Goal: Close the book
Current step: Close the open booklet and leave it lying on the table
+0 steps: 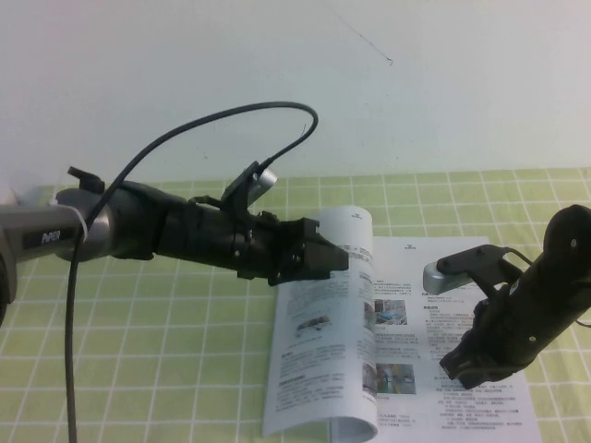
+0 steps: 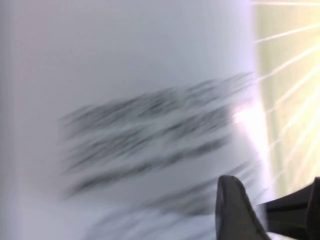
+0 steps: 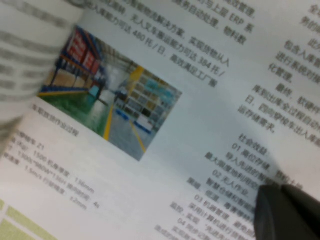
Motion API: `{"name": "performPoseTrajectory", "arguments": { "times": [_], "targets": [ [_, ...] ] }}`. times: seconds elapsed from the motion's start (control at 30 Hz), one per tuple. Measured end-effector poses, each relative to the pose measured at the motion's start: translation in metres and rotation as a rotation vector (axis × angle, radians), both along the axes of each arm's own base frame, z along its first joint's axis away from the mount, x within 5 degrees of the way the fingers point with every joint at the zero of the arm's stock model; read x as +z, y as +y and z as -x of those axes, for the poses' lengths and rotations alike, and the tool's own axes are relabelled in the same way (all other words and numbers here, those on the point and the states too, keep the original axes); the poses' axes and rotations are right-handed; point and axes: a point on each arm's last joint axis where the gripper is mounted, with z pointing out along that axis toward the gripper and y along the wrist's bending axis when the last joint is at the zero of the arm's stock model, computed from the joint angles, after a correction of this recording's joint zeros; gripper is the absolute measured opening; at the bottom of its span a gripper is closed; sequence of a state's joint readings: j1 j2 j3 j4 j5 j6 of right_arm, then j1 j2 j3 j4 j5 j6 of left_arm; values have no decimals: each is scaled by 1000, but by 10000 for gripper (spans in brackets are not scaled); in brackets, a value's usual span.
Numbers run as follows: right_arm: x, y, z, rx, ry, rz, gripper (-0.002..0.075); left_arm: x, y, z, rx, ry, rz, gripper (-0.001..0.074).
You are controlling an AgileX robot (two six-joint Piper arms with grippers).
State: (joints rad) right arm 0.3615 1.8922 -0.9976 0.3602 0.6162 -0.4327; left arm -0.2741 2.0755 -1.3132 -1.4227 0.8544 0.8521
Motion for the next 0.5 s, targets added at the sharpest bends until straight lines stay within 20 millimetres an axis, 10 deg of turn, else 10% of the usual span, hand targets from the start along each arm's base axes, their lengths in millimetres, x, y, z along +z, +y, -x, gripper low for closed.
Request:
{"name": "performPoseTrajectory", "arguments": {
  "times": [0.23,0.5],
  "targets": [
    [0,0,-1,-1,-6,0,-3,28,-11,-8,-103,-57,0,289],
    [0,0,-1,-1,-6,0,-3,20,47,-20,-86,94,-322,289]
  ]
}}
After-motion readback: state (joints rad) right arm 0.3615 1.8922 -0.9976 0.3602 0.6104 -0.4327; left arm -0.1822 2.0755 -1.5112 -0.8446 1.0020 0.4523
